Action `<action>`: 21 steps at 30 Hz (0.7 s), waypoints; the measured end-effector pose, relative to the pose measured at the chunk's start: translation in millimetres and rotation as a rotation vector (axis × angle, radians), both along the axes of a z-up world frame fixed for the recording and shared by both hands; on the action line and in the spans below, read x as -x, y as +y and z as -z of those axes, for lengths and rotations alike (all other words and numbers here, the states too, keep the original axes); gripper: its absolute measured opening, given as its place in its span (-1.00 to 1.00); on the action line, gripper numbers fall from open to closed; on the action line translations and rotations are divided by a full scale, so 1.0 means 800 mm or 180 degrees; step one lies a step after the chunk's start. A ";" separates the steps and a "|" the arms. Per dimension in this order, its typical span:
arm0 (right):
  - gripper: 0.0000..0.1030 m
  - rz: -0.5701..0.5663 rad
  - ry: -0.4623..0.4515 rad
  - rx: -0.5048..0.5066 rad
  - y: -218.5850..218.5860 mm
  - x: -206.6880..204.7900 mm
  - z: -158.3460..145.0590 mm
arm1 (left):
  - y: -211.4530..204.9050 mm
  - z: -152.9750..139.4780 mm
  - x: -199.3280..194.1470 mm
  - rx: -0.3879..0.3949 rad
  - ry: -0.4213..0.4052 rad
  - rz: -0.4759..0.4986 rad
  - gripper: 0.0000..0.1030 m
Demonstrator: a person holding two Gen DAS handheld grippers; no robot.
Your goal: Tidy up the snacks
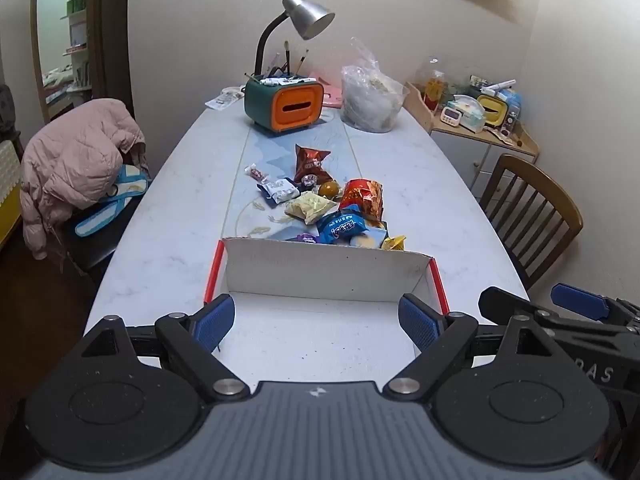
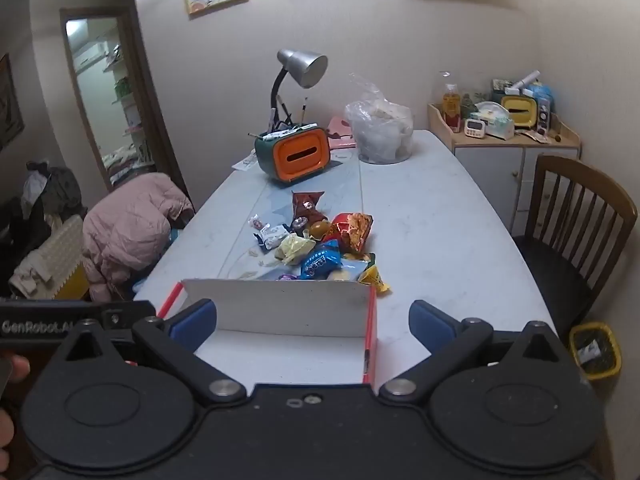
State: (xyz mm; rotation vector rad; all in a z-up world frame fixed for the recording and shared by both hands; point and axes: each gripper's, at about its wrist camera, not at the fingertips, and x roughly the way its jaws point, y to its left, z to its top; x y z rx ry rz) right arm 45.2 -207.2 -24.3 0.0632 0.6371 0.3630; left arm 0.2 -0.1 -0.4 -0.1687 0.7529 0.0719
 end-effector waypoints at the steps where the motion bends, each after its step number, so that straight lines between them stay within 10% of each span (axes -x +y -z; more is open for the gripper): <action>1: 1.00 -0.0003 0.0006 0.0008 0.002 0.001 0.000 | 0.000 0.001 -0.001 -0.0001 0.0015 -0.0012 0.74; 21: 0.99 0.0074 -0.0050 -0.0120 0.037 0.026 -0.009 | 0.029 -0.009 0.023 0.0011 -0.0082 0.0060 0.74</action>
